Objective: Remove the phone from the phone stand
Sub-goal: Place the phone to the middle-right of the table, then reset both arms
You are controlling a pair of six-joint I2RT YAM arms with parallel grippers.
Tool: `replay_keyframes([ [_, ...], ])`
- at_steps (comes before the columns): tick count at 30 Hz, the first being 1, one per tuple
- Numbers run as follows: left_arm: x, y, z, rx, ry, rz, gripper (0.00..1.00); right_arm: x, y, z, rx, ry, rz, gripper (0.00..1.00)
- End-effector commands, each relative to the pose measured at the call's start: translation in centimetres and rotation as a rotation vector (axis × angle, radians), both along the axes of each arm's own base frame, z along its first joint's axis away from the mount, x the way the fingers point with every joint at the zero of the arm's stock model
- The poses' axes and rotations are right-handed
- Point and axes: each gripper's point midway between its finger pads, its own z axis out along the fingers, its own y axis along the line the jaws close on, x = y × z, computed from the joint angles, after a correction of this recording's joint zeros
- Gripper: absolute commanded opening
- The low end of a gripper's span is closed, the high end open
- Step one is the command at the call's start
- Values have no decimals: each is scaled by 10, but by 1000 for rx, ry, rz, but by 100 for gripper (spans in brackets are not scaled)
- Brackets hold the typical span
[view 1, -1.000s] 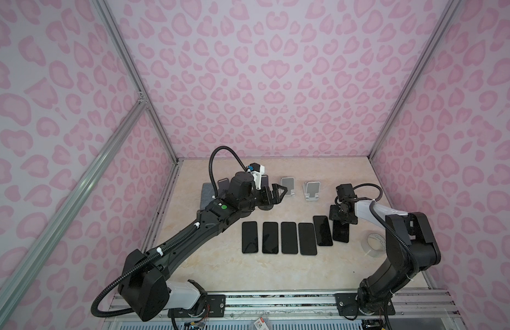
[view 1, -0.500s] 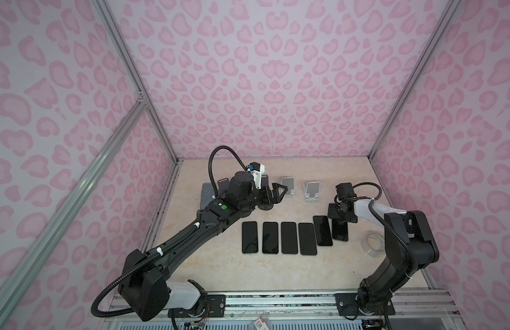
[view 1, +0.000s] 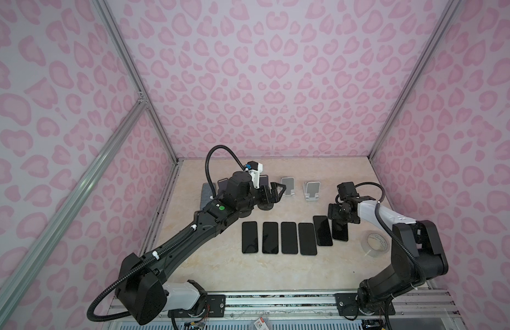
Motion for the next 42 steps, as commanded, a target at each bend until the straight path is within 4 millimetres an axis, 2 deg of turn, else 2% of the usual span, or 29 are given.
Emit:
replay_keyframes([
  [1, 2, 13, 21, 6, -82, 48, 97, -1, -1, 25, 8, -57, -17, 92],
  [5, 5, 33, 40, 97, -190, 122, 97, 2, 1, 74, 36, -190, -23, 99],
  [9, -8, 53, 76, 180, -278, 143, 97, -4, 7, 111, 84, -306, -3, 99],
  [11, -23, 64, 83, 239, -303, 113, 97, -9, 7, 131, 89, -383, -3, 99],
  [14, -42, 95, 72, 326, -314, 163, 97, -17, 16, 157, 42, -515, 24, 99],
  [15, -44, 113, 65, 374, -314, 228, 97, -23, 11, 156, -10, -555, -20, 99],
  [18, -49, 170, 36, 485, -293, 464, 97, -27, 10, 157, -143, -670, 82, 99],
  [21, -57, 201, 21, 505, -340, 594, 97, -31, 7, 162, -142, -795, 79, 99],
  [23, -59, 215, 15, 509, -373, 667, 97, -30, 10, 166, -158, -857, 126, 99],
  [25, -57, 225, 8, 545, -413, 712, 97, -26, 3, 166, -156, -875, 101, 99],
  [30, -37, 233, -16, 554, -436, 706, 97, -11, -23, 155, -101, -859, 24, 99],
  [32, -25, 250, -27, 520, -393, 749, 97, -7, -29, 155, -130, -865, 42, 99],
  [34, -14, 271, -36, 566, -373, 790, 97, -4, -38, 155, -161, -867, 47, 99],
  [38, 6, 312, -75, 652, -330, 922, 97, 8, -40, 150, -133, -893, 99, 99],
  [39, 10, 318, -88, 638, -312, 941, 97, 11, -38, 144, -121, -884, 114, 99],
  [42, 22, 319, -119, 599, -315, 939, 97, 16, -34, 126, -86, -862, 142, 99],
])
